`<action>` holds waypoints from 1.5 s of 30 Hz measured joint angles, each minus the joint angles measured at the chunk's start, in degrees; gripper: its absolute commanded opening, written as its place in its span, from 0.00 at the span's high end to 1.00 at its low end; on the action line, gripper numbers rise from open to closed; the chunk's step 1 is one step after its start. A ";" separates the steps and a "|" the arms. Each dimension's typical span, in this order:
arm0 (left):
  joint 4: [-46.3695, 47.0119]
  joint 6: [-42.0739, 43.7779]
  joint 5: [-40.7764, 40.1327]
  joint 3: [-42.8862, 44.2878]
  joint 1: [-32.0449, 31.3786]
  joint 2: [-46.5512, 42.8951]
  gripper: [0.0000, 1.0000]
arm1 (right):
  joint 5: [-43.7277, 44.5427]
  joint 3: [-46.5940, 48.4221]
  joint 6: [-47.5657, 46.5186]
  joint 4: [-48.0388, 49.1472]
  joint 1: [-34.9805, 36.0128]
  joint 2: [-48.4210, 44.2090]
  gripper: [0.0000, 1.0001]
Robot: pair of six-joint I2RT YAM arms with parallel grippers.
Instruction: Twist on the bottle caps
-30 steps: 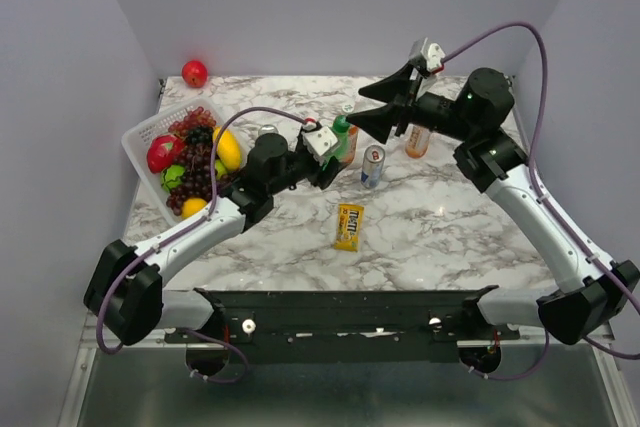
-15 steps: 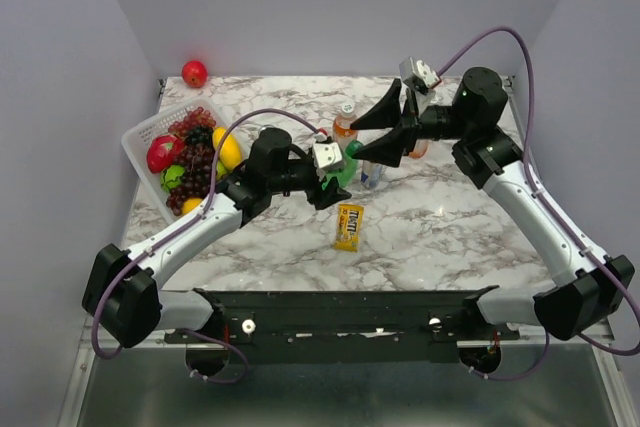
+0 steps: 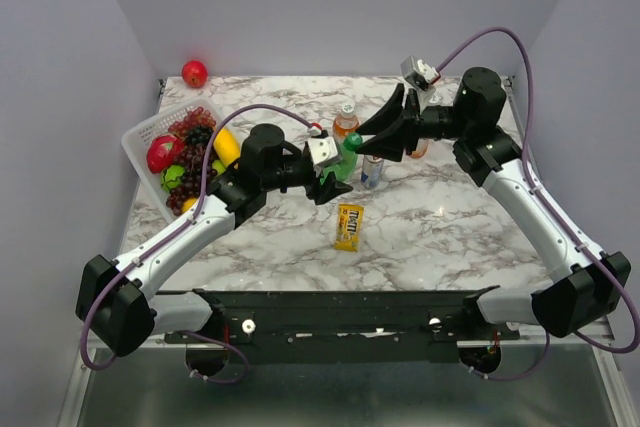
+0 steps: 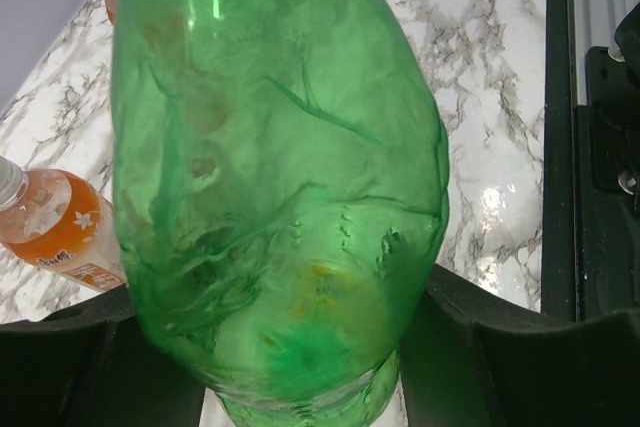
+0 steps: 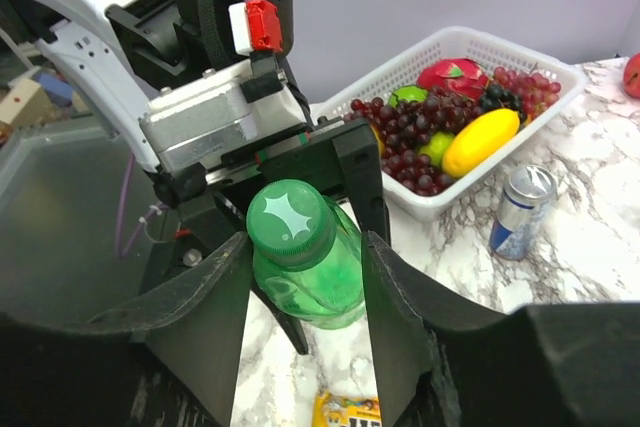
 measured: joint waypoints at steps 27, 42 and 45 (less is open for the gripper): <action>1.92 -2.40 -1.99 0.00 -0.09 1.27 1.00 | 1.64 -3.26 10.86 12.07 -0.07 0.72 0.77; 3.45 -3.67 -16.22 -0.55 -1.97 1.20 0.01 | 9.97 -2.64 5.20 5.60 -0.52 -0.37 0.79; 2.27 -2.71 -18.73 -0.55 -1.55 0.52 0.01 | 11.02 -1.51 2.89 1.40 -2.84 -0.37 0.80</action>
